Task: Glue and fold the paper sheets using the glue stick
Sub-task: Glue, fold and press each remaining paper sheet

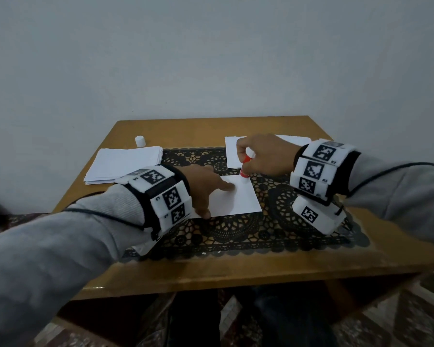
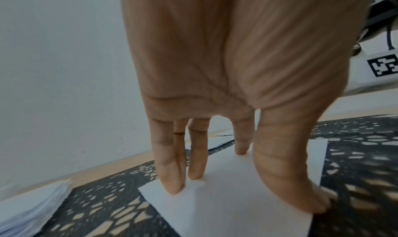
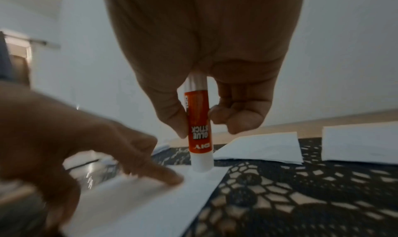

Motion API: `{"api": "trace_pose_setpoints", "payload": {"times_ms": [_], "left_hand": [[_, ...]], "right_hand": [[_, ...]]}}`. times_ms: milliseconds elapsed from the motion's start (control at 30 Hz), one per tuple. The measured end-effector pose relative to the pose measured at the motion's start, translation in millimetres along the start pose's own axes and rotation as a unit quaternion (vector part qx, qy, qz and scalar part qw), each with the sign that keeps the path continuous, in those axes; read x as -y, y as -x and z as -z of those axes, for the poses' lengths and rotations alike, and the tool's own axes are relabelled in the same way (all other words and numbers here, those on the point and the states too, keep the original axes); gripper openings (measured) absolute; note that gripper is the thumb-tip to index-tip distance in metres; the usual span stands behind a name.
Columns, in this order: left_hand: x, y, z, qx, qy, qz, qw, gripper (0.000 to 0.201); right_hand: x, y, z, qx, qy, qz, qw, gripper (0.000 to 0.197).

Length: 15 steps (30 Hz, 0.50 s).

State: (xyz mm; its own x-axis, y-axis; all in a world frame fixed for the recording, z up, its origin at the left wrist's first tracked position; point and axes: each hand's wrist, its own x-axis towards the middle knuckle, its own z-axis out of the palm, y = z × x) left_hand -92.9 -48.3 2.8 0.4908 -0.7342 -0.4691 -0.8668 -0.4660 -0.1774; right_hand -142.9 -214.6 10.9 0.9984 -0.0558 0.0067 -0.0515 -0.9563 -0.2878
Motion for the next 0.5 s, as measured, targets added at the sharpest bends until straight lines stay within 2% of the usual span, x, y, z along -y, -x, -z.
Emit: {"api": "trace_pose_setpoints", "payload": {"times_ms": [300, 500], "left_hand": [[2, -1, -1, 0.006, 0.0, 0.005, 1.0, 0.092], [3, -2, -3, 0.006, 0.002, 0.01, 1.0, 0.093]], "right_hand": [[1, 0, -11, -0.031, -0.015, -0.009, 0.999, 0.021], [8, 10, -12, -0.015, -0.018, 0.009, 1.0, 0.026]]}}
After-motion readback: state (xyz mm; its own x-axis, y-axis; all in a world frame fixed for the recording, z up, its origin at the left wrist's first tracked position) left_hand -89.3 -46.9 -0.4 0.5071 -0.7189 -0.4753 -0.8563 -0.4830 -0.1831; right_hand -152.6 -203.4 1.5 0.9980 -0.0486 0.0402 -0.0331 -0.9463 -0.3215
